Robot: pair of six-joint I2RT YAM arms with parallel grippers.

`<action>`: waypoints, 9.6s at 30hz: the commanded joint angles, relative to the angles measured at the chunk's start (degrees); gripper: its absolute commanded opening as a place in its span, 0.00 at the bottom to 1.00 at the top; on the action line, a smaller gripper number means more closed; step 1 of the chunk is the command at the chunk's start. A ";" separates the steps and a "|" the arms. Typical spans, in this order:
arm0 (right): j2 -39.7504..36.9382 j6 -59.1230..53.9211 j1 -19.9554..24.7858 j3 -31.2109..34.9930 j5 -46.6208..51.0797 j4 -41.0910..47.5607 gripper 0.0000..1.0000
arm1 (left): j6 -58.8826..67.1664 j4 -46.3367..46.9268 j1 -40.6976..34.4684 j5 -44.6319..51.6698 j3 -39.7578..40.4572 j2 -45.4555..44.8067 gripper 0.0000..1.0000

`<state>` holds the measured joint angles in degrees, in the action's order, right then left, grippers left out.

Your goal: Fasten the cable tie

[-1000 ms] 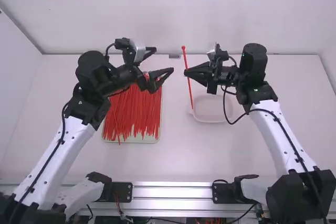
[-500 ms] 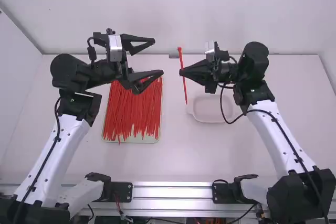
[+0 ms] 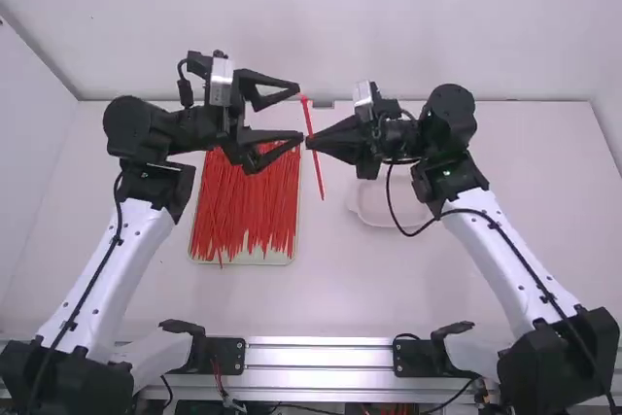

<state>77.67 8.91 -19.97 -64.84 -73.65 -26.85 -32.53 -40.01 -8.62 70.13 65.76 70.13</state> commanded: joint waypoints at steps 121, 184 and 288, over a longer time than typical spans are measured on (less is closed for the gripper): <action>-0.31 -102.33 0.09 -1.95 -13.79 27.69 0.99 | -64.19 14.08 9.46 6.97 5.07 23.74 0.02; -0.28 -99.78 -6.34 -1.95 -8.83 28.50 0.00 | -53.05 19.93 6.29 2.47 4.31 23.74 0.02; 1.01 13.57 -4.13 -1.97 8.24 -10.78 0.00 | 9.40 0.50 6.36 -2.08 4.31 23.74 0.02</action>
<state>79.44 6.98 -24.38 -64.93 -66.26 -36.91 -28.99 -39.20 -2.55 70.89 69.47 94.17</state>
